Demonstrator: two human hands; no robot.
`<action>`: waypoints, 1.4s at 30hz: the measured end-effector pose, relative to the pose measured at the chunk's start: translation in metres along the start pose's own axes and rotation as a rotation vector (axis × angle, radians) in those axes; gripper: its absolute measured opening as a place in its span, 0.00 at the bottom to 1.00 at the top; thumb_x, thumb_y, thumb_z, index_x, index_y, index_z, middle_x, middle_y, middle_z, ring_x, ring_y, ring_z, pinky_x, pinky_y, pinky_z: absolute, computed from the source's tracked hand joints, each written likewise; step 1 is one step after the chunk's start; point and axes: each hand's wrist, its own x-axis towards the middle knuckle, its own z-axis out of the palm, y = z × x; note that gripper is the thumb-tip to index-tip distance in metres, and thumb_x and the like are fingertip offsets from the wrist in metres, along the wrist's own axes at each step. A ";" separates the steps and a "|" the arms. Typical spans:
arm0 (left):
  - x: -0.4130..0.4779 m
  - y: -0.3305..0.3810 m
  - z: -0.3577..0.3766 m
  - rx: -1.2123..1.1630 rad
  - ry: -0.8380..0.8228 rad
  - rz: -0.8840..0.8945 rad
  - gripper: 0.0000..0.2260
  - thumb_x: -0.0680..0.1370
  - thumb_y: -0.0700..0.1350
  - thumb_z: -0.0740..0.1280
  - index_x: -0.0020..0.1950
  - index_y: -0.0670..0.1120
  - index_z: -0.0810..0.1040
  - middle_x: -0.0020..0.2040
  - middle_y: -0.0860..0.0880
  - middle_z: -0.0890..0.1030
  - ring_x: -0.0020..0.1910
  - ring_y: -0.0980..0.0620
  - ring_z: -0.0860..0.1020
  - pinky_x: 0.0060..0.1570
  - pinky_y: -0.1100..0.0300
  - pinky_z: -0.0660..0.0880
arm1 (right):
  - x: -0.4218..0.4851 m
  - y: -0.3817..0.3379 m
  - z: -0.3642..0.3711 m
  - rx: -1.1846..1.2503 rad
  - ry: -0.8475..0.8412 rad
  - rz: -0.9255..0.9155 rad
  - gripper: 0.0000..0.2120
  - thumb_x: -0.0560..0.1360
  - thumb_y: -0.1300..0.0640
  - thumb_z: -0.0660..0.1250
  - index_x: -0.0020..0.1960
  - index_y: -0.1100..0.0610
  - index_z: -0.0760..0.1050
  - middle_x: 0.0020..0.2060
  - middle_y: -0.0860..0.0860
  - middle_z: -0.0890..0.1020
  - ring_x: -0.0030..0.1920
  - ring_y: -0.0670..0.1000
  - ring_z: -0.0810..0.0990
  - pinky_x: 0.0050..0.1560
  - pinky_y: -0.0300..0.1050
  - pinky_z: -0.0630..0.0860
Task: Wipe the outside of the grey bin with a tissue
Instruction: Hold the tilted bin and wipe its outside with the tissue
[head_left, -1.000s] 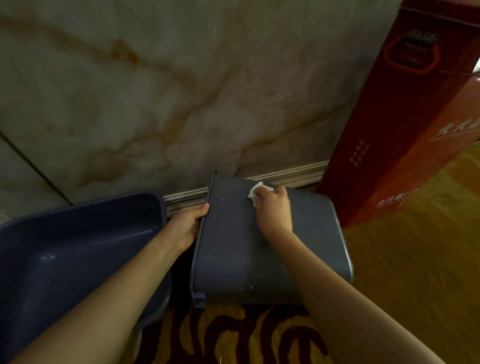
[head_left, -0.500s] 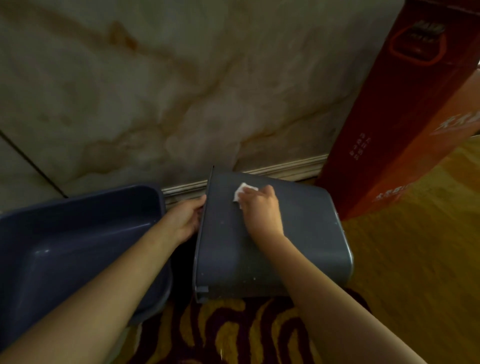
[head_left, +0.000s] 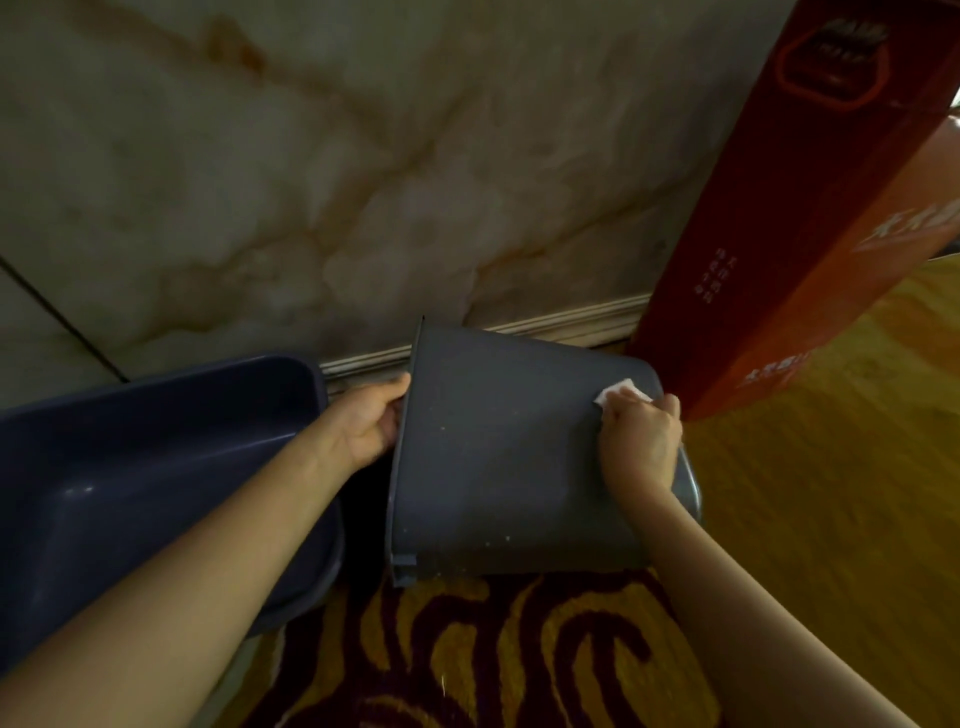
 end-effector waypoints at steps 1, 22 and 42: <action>-0.001 0.001 0.000 -0.001 -0.004 -0.013 0.12 0.81 0.41 0.55 0.45 0.41 0.76 0.27 0.49 0.84 0.26 0.56 0.82 0.29 0.64 0.79 | -0.004 -0.012 0.002 0.019 -0.008 -0.027 0.13 0.79 0.65 0.54 0.53 0.58 0.77 0.50 0.53 0.81 0.51 0.56 0.72 0.47 0.47 0.71; 0.000 0.024 -0.006 0.223 -0.033 -0.181 0.12 0.81 0.42 0.56 0.40 0.42 0.74 0.24 0.48 0.82 0.24 0.54 0.82 0.23 0.64 0.78 | -0.036 -0.031 0.010 0.099 -0.008 -0.448 0.07 0.73 0.62 0.65 0.45 0.54 0.81 0.47 0.49 0.84 0.49 0.57 0.76 0.48 0.46 0.71; 0.004 0.015 0.008 0.216 0.060 -0.086 0.13 0.81 0.41 0.55 0.39 0.44 0.72 0.20 0.51 0.80 0.20 0.58 0.79 0.18 0.67 0.74 | 0.036 0.058 -0.018 0.212 -0.121 0.058 0.13 0.79 0.58 0.60 0.61 0.58 0.77 0.58 0.59 0.81 0.50 0.58 0.81 0.47 0.44 0.73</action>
